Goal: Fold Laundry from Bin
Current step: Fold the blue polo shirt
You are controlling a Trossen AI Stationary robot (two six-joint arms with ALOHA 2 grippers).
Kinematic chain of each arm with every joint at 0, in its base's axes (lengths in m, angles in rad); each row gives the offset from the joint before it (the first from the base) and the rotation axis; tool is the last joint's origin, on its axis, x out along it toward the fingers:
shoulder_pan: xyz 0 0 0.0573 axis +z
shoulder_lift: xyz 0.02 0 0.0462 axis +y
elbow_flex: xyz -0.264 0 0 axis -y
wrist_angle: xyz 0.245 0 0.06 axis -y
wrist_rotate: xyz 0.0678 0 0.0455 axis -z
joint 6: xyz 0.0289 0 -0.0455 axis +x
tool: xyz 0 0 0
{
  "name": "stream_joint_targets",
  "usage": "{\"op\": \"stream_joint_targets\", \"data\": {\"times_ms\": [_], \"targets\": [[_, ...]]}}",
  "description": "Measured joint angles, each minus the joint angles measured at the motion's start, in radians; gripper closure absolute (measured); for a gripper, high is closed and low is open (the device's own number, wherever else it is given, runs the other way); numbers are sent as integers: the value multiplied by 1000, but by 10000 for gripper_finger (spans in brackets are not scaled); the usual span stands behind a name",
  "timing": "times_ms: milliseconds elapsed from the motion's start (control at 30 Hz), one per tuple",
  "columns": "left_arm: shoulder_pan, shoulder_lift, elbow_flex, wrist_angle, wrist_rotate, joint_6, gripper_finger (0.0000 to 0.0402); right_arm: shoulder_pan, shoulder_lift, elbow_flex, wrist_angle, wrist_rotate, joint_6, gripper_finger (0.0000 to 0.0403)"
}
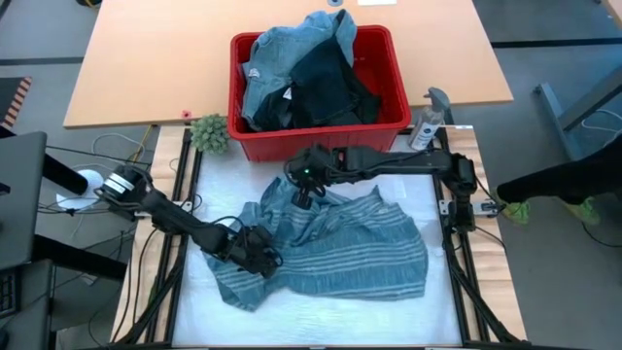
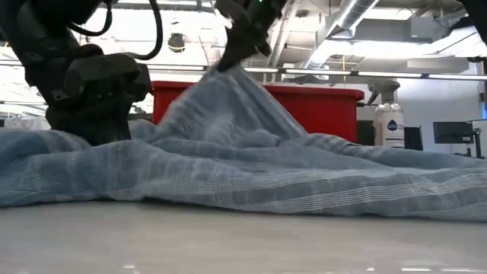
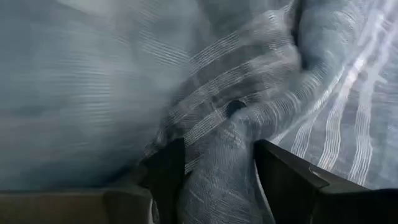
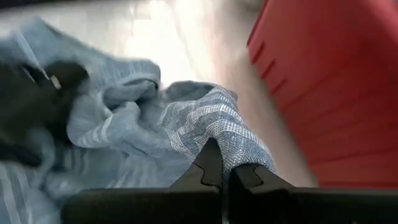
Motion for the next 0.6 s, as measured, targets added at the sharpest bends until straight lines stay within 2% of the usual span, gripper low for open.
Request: {"op": "stream_joint_targets", "data": {"times_ms": [133,267,433,500,600], "targets": [[-44,25,9,24,56,0,260,2,0,67,-9,64,6,382],[-98,31,17,19,62,-17,291,6,2,109,-21,189,8,382],[-153,31,18,8,88,-74,318,9,6,116,-15,425,29,382],[-171,31,18,-9,94,-90,326,8,17,115,10,439,-12,379],[-180,30,18,-16,157,-126,336,-2,16,117,-55,369,-102,344]]}}
